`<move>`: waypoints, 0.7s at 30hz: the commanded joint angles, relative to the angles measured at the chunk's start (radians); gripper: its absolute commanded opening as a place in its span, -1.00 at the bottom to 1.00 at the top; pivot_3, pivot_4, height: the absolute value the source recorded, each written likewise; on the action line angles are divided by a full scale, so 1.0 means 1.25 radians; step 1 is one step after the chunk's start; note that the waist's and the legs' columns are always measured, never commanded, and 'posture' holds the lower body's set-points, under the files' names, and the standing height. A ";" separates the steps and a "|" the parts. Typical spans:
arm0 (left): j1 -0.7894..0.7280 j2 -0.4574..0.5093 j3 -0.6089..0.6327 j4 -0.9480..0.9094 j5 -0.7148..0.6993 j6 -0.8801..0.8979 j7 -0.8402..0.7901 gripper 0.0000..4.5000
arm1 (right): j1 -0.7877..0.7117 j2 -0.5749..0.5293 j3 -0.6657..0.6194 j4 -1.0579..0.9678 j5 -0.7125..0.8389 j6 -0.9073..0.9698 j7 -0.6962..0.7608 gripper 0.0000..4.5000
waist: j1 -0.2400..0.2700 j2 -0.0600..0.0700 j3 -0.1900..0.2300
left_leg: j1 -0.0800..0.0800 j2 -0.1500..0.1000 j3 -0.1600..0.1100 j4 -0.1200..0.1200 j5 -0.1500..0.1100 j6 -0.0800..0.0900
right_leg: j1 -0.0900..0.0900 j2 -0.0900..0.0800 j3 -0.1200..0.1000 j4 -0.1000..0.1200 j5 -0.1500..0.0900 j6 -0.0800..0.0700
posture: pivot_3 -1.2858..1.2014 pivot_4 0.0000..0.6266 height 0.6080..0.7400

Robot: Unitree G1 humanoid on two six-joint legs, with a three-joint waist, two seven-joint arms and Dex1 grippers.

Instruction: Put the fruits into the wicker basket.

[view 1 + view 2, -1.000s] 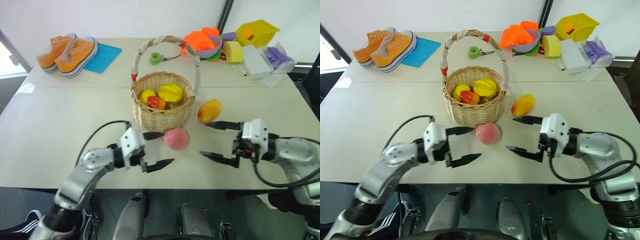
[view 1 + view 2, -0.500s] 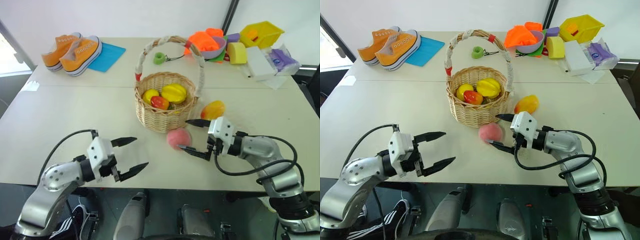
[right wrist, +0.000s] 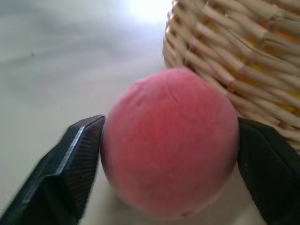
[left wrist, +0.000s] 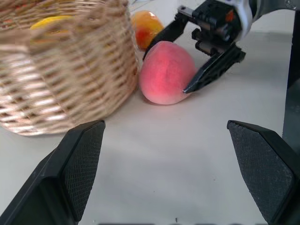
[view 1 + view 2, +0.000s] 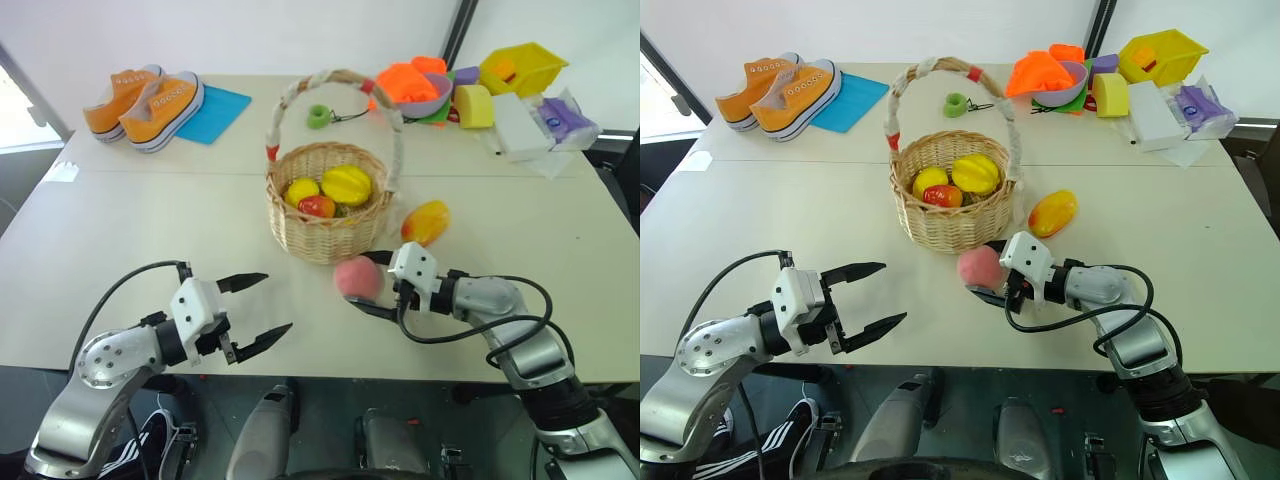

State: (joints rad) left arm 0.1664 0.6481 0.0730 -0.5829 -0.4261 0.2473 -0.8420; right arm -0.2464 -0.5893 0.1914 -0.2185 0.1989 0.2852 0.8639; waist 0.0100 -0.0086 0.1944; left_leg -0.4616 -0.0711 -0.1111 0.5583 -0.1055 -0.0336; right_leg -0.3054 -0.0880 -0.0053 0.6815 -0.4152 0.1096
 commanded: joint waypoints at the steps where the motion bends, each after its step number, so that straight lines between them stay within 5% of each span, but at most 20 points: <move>1: -0.005 0.001 0.009 -0.027 -0.010 -0.008 0.004 1.00 | -0.003 -0.003 -0.003 0.013 -0.011 -0.015 0.002 0.42 | 0.000 0.000 0.000 | 0.000 0.000 0.000 0.000 0.000 0.000 | 0.000 0.000 0.000 0.000 0.000 0.000 | 0.03 -0.52 1.00; 7: -0.014 -0.009 0.013 -0.020 -0.027 0.003 0.011 1.00 | 0.006 -0.044 -0.104 -0.075 0.152 0.044 0.090 0.42 | 0.002 0.000 0.000 | 0.000 0.000 0.000 0.000 0.000 0.000 | 0.000 0.000 0.000 0.000 0.000 0.000 | 0.03 -0.52 1.00; 12: -0.041 -0.030 0.019 -0.001 -0.035 -0.002 0.032 1.00 | -0.122 -0.044 -0.187 -0.135 0.316 0.193 0.060 0.42 | -0.006 0.001 0.001 | 0.000 0.001 0.001 0.000 0.000 0.000 | 0.000 0.000 0.000 0.000 0.000 0.000 | 0.03 -0.52 1.00; 18: -0.099 -0.065 0.083 0.061 -0.068 0.007 0.084 1.00 | -0.322 0.051 -0.155 -0.072 0.263 0.162 -0.036 0.42 | -0.015 0.001 0.001 | -0.001 0.001 0.000 -0.001 0.000 0.000 | -0.001 0.000 0.000 0.000 0.000 0.000 | 0.03 -0.52 1.00; 21: -0.119 -0.092 0.105 0.080 -0.056 -0.001 0.135 1.00 | -0.422 0.145 -0.062 0.026 0.141 0.088 -0.108 0.42 | -0.020 0.000 0.000 | -0.001 -0.001 0.000 -0.001 0.000 0.000 | -0.001 0.000 0.000 0.000 0.000 0.000 | 0.03 -0.52 1.00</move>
State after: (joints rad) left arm 0.0246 0.5399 0.1807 -0.4703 -0.4897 0.2575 -0.7023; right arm -0.7322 -0.4399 0.0670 -0.2211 0.4353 0.4413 0.7689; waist -0.0149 -0.0081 0.1950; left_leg -0.4625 -0.0719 -0.1107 0.5569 -0.1051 -0.0333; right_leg -0.3078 -0.0871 -0.0057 0.6823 -0.4150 0.1100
